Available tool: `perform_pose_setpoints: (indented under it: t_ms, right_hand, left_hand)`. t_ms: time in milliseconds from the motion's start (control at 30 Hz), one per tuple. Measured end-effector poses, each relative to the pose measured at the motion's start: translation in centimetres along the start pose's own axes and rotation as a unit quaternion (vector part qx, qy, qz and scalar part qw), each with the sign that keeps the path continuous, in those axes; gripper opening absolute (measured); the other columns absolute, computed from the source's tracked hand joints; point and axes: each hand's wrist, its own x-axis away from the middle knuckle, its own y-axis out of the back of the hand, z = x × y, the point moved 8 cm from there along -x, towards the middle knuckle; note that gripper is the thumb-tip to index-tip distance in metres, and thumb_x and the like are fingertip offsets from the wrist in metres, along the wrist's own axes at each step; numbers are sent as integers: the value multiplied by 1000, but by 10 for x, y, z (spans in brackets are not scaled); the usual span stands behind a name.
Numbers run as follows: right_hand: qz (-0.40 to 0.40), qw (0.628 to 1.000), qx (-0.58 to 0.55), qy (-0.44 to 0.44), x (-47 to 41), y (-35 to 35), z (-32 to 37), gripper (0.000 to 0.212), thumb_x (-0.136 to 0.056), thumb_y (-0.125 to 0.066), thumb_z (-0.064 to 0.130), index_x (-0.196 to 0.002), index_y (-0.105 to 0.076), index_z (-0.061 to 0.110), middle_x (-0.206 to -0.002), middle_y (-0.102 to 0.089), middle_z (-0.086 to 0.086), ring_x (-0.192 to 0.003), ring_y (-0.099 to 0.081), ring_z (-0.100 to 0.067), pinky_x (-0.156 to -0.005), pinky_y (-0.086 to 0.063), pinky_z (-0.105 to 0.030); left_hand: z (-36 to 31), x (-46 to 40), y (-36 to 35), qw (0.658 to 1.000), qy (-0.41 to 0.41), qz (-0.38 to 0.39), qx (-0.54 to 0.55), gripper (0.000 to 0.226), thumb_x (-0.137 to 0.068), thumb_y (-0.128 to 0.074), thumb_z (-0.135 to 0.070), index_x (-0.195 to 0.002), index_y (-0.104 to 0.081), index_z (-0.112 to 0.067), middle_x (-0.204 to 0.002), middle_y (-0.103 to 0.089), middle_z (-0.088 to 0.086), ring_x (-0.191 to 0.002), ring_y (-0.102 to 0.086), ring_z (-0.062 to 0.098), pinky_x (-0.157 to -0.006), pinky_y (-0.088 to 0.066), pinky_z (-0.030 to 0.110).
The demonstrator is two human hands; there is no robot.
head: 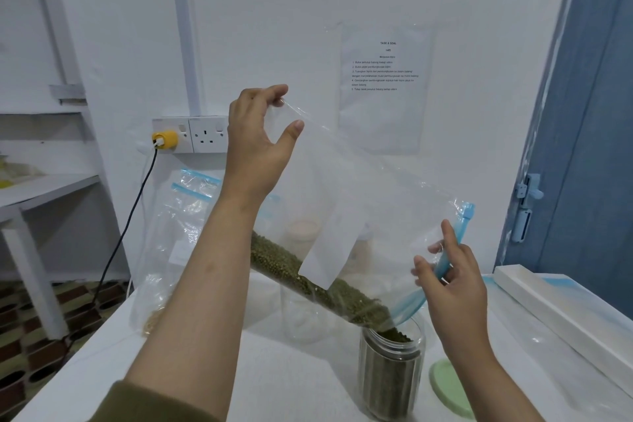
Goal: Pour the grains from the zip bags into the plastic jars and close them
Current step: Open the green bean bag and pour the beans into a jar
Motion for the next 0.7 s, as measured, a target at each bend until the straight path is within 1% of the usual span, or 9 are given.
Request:
perform_pose_setpoints:
  t_ms: [233,367,500,633,700]
  right_hand:
    - [-1,1000,-5,1,0,0,1,65,-94,-63,12,-145,-38,42,-101,-52,10,-91,-63,-27,-84,-56,-31]
    - [-2,1000,-4,1,0,1,0,65,-94,-63,13,-145,-37,43,-102,-52,9,-90,-64,-28,-83,-55,-28]
    - [-2,1000,-2,1,1,1,0,64,-94,-63,12,-142,-37,47,-102,-52,8,-90,-64,-26,-83,-55,-28]
    - [-4,1000,1,-3,2,1,-1,64,-94,-63,15,-143,-36,46,-103,-53,9,-91,-64,-26,-79,-54,-20]
    - [-4,1000,0,-1,2,2,-1,64,-94,-63,14,-143,-36,47,-102,-53,9,-91,-64,-27,-81,-55,-23]
  left_hand:
    - [0,0,-1,1000,1,1,0,43,-90,-68,-23,-130,-56,-15,-114,-51,-5,-118,-46,14,-102,-35,17]
    - [-1,0,0,1000,2,1,1,43,-90,-68,-23,-130,-56,-16,-114,-51,-6,-118,-46,15,-102,-36,18]
    - [-2,0,-1,1000,1,0,2,43,-89,-68,-23,-130,-56,-16,-114,-51,-7,-118,-46,14,-101,-36,17]
    - [-2,0,0,1000,-1,-2,4,43,-89,-68,-24,-130,-56,-16,-114,-51,-6,-117,-46,15,-101,-37,19]
    - [-2,0,0,1000,-2,-2,4,43,-89,-68,-23,-130,-56,-16,-114,-51,-7,-118,-47,15,-101,-36,18]
